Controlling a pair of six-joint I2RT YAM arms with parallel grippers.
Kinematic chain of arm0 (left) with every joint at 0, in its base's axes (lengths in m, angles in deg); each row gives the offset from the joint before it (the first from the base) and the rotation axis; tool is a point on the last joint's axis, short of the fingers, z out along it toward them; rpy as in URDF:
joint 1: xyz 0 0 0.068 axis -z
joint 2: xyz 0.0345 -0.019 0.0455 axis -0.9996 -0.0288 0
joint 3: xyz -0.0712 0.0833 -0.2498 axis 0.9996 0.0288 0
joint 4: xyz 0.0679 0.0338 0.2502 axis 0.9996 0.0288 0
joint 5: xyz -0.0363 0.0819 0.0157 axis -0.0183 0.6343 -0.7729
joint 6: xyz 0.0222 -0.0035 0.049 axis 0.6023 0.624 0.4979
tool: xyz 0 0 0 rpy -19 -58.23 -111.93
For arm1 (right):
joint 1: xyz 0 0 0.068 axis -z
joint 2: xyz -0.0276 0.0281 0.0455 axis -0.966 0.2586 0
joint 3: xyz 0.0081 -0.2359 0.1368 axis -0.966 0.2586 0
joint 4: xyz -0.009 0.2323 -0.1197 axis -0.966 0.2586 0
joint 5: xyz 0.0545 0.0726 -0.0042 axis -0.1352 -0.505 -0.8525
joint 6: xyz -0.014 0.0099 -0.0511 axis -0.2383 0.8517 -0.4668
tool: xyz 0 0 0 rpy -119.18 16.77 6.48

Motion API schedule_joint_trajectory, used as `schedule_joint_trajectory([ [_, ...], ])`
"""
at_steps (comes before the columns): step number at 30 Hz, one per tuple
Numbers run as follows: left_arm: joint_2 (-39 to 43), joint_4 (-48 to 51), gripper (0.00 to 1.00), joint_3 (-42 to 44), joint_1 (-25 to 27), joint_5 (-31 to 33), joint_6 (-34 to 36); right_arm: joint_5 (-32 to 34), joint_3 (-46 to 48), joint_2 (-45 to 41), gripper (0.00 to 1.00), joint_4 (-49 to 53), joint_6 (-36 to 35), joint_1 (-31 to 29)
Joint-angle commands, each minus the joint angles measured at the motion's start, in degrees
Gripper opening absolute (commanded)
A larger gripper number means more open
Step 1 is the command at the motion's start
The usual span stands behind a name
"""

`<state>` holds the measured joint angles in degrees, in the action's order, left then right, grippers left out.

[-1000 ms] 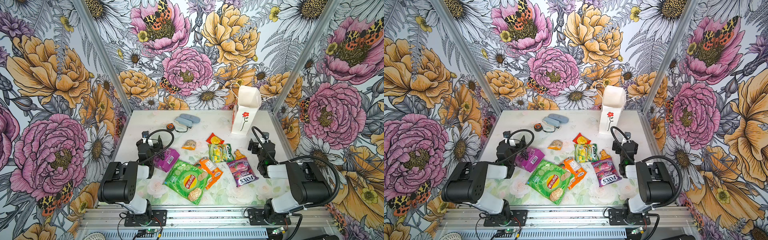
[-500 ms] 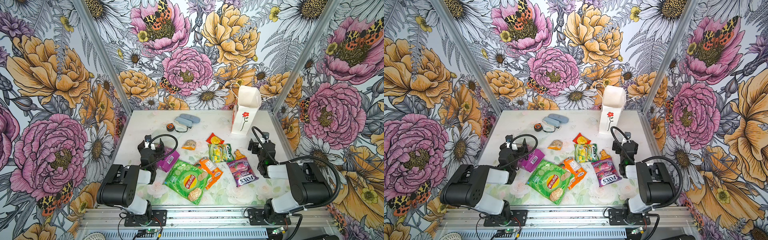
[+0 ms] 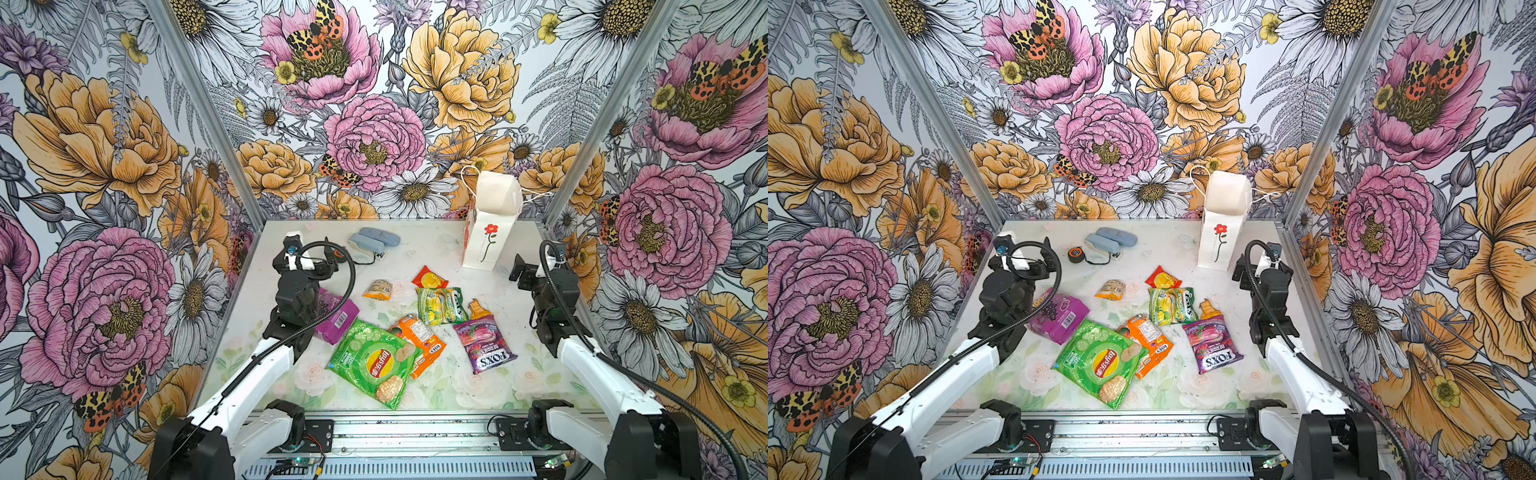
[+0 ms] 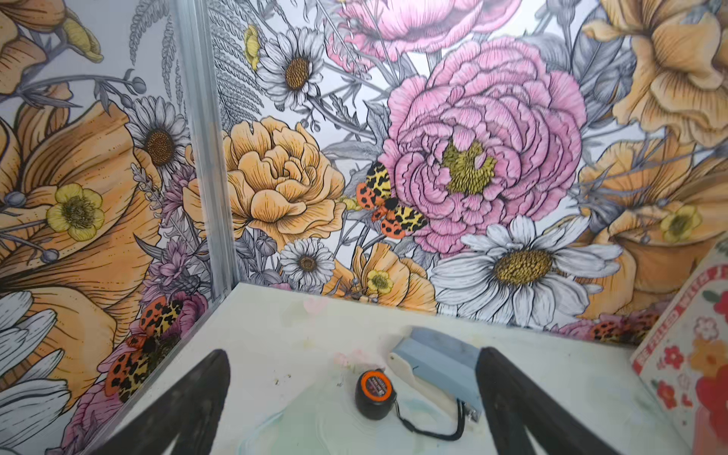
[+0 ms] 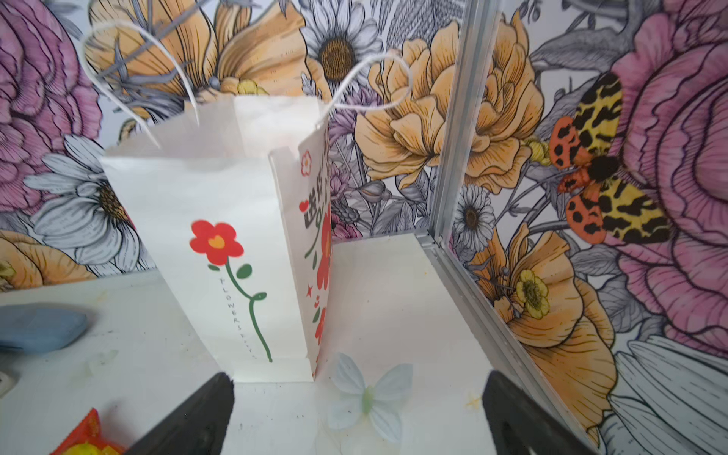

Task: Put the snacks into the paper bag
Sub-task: 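Raise both arms and move the right gripper toward the white paper bag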

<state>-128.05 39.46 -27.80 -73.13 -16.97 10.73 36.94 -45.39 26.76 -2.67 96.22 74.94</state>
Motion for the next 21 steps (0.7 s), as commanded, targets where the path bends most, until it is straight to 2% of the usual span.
schedule_joint_trajectory([
  [1, 3.3, 17.4, 0.99, -4.5, -7.8, -23.5, -15.5, -0.3, -4.6, -5.9, 1.0, 13.9, 10.6, 0.0],
  [3, 5.9, 13.4, 0.99, -2.6, -13.6, -35.3, -22.2, -2.7, -5.7, -8.9, 1.0, 15.5, 12.7, 0.3],
  [4, 7.5, 11.9, 0.99, -1.6, -15.8, -37.8, -25.4, -4.2, -6.0, -10.2, 1.0, 15.6, 13.4, 0.6],
  [7, 11.3, 11.4, 0.99, 0.2, -22.5, -40.8, -32.1, -7.5, -6.6, -13.2, 1.0, 16.4, 16.7, 1.7],
  [10, 11.9, 14.4, 0.99, -0.9, -28.3, -44.6, -35.4, -9.3, -7.2, -15.6, 1.0, 19.7, 20.7, 2.8],
  [13, 10.5, 16.1, 0.99, -2.5, -33.5, -51.8, -37.8, -8.3, -6.9, -17.7, 1.0, 21.2, 22.1, 3.1],
  [15, 8.8, 15.6, 0.99, -3.0, -35.6, -56.9, -39.6, -10.4, -6.1, -18.9, 1.0, 20.2, 22.3, 3.1],
  [18, 7.2, 13.6, 0.99, -1.7, -35.4, -56.1, -42.4, -11.9, -7.0, -18.3, 1.0, 20.6, 22.4, 3.1],
  [21, 4.7, 24.6, 0.99, -5.8, -34.3, -52.1, -35.5, -11.7, -10.3, -15.8, 0.98, 24.2, 22.1, 3.1],
])
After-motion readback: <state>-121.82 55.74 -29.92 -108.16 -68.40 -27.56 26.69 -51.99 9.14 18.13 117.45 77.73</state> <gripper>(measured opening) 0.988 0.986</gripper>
